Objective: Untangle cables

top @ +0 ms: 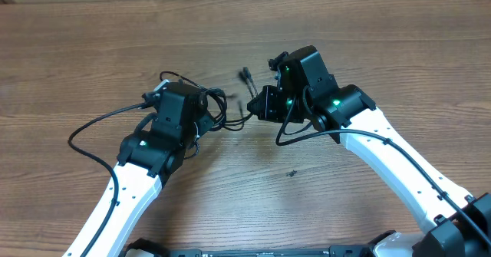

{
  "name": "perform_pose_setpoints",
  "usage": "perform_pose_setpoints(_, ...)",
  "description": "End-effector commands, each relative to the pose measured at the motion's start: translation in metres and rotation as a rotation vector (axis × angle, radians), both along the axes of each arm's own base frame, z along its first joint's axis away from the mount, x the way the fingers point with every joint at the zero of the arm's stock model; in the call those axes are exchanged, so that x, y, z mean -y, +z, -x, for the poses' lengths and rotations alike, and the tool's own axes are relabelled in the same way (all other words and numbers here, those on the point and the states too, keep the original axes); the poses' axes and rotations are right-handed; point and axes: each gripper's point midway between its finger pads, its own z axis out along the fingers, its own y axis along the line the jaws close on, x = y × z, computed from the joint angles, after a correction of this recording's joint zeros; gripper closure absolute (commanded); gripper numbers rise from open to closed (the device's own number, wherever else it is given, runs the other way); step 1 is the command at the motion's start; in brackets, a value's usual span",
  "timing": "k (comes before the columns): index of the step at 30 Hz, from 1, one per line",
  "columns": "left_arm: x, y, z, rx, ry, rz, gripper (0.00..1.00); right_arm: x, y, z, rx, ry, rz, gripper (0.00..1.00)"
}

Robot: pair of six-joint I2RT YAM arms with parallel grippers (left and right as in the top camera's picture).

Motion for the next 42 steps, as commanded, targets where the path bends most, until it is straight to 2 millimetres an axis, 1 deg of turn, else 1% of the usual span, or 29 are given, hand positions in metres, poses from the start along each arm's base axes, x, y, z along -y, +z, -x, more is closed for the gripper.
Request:
perform_pose_setpoints(1,-0.016,0.01,-0.008,0.037,0.11,-0.019,0.96,0.003,0.017,-0.006,0.054,-0.014,-0.01,0.95)
perform_pose_setpoints(3,-0.015,0.01,-0.008,0.037,0.11,-0.018,0.96,0.004,0.017,-0.006,0.052,-0.014,-0.009,0.87)
perform_pose_setpoints(4,-0.015,0.01,-0.007,0.036,0.107,-0.015,0.96,0.004,0.017,-0.006,0.051,-0.014,-0.008,0.78)
perform_pose_setpoints(5,-0.014,0.01,-0.007,0.035,0.105,-0.013,0.96,0.004,0.017,-0.006,0.049,-0.014,-0.008,0.67)
perform_pose_setpoints(6,-0.014,0.01,-0.007,0.035,0.103,-0.01,0.96,0.004,0.016,-0.005,0.047,-0.014,-0.006,0.48)
perform_pose_setpoints(8,-0.013,0.01,-0.007,0.035,0.1,-0.006,0.96,0.004,0.016,-0.005,0.044,-0.014,-0.005,0.37)
perform_pose_setpoints(9,-0.009,0.01,-0.008,0.034,0.08,0.004,0.96,0.005,0.015,-0.004,0.042,-0.014,-0.003,0.32)
perform_pose_setpoints(10,-0.005,0.011,-0.008,0.036,0.058,0.016,0.96,0.005,0.015,-0.004,0.041,-0.014,-0.003,0.31)
perform_pose_setpoints(12,0.008,0.014,-0.009,0.046,-0.028,0.04,0.96,0.005,0.015,-0.004,0.038,-0.014,-0.001,0.29)
perform_pose_setpoints(15,0.029,0.021,-0.009,0.088,-0.228,0.029,0.96,0.005,0.014,-0.004,0.037,-0.015,0.0,0.28)
perform_pose_setpoints(18,0.055,0.029,-0.003,0.159,-0.508,0.0,0.96,0.009,0.014,-0.007,0.037,-0.027,0.0,0.28)
perform_pose_setpoints(21,0.068,0.031,0.006,0.203,-0.69,-0.033,0.96,0.015,0.014,-0.011,0.034,-0.044,0.002,0.28)
perform_pose_setpoints(25,0.079,0.034,0.014,0.257,-0.853,-0.072,0.96,0.021,0.013,-0.014,0.044,-0.045,0.01,0.28)
perform_pose_setpoints(27,0.08,0.034,0.015,0.277,-0.896,-0.096,0.96,0.021,0.013,-0.014,0.061,-0.022,0.022,0.29)
perform_pose_setpoints(33,0.08,0.034,0.015,0.298,-0.935,-0.131,0.96,0.025,0.009,-0.013,0.122,0.041,0.074,0.32)
perform_pose_setpoints(35,0.08,0.034,0.015,0.305,-0.951,-0.145,0.96,0.033,0.004,-0.017,0.144,0.028,0.134,0.34)
perform_pose_setpoints(39,0.08,0.034,0.015,0.308,-0.951,-0.144,0.96,0.046,-0.004,-0.02,0.177,0.033,0.225,0.42)
perform_pose_setpoints(40,0.082,0.036,0.016,0.315,-0.959,-0.132,0.96,0.047,-0.005,-0.019,0.187,0.053,0.238,0.45)
perform_pose_setpoints(41,0.085,0.038,0.016,0.325,-0.97,-0.118,0.96,0.047,-0.005,-0.018,0.19,0.06,0.241,0.46)
perform_pose_setpoints(42,0.094,0.045,0.02,0.355,-1.007,-0.07,0.96,0.047,-0.005,-0.018,0.192,0.062,0.243,0.46)
